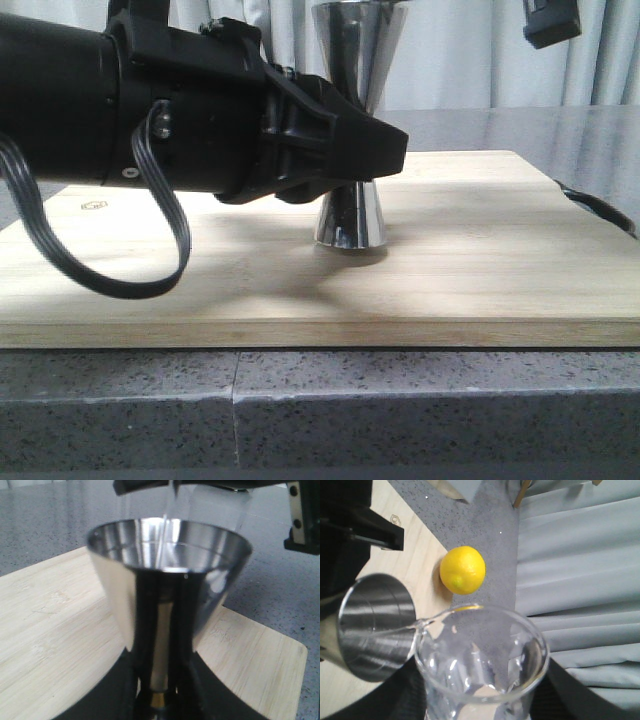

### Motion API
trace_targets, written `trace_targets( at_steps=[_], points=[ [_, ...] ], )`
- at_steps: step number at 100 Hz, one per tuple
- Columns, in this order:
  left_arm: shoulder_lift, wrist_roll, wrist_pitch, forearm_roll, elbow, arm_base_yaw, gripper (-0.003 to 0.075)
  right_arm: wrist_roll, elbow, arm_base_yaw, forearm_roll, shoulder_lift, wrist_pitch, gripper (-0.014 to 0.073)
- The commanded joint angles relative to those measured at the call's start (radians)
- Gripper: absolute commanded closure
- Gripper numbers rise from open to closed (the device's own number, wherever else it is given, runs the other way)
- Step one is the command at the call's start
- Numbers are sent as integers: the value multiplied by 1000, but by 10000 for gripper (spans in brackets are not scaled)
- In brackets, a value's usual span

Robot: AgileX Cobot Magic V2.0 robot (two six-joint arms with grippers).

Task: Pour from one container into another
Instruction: 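Pour the clear liquid from the beaker into the jigger cup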

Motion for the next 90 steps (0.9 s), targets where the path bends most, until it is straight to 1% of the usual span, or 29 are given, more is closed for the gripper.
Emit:
trace_targets(
  at_steps=[1,38,77,90],
  points=[
    [-44,-11,-85,-16,-29,-9,739,-5,-36,16,30,-35,35,349],
    [-44,-14,-88,2,-29,-9,739,-5,-36,26,26,-35,59,349],
    [-44,-14,-105,2,-29,-9,739,-6,-36,26,-33,-35,78,349],
    [-44,-14,-105,2,-29,-9,739,-39,-36,26,-34,-35,91,349]
  ],
)
